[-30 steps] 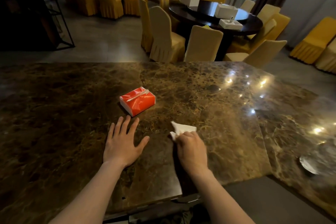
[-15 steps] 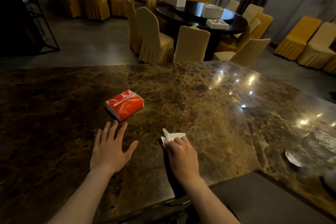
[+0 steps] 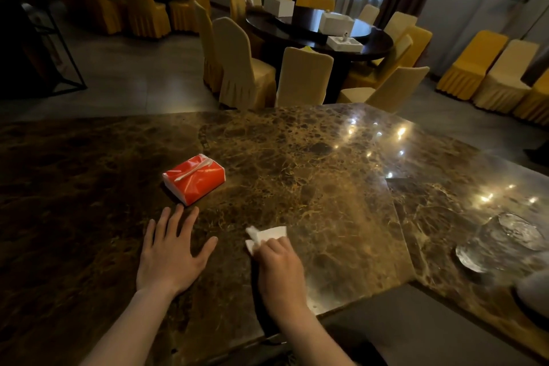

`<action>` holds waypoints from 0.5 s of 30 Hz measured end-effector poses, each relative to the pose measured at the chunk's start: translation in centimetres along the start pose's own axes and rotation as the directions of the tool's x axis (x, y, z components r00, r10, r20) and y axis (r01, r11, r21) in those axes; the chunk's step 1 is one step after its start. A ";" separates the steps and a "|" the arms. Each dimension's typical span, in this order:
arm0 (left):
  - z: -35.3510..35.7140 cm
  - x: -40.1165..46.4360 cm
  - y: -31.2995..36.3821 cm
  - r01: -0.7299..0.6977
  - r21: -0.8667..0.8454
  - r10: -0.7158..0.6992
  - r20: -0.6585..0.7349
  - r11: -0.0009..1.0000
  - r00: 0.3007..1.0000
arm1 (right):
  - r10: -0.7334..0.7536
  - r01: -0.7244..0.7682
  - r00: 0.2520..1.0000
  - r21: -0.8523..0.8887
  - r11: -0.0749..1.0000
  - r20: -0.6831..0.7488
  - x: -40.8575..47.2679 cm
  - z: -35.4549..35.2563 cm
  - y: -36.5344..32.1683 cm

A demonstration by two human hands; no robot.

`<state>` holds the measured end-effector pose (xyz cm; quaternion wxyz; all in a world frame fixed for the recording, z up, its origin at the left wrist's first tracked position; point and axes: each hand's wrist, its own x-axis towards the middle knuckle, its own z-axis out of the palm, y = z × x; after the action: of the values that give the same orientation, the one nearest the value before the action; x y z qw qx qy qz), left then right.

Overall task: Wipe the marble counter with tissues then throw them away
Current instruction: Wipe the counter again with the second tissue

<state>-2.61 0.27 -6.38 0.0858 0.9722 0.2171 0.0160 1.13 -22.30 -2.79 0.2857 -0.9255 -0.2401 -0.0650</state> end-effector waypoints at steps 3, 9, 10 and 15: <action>-0.1 0.0 -0.1 0.001 0.002 -0.001 0.005 1.000 1.000 | -0.099 0.099 0.993 0.004 0.995 0.071 0.7 -1.1 1.4; -0.2 -0.1 0.0 -0.002 -0.010 0.002 0.003 1.000 1.000 | 0.326 -0.339 0.931 -0.060 0.939 -0.164 2.8 -5.1 8.0; -0.2 -0.1 -0.1 -0.005 -0.007 0.005 0.006 1.000 1.000 | 0.373 -0.386 0.911 -0.046 0.921 -0.176 3.0 -5.2 8.2; 0.0 0.1 -0.1 -0.009 -0.008 0.009 -0.001 1.000 1.000 | 0.274 -0.290 0.950 -0.094 0.953 -0.146 3.2 -4.2 6.1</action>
<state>-2.56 0.41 -6.43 0.0895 0.9729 0.2125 0.0176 6.94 -27.71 -1.47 0.2537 -0.9588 -0.0817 -0.0980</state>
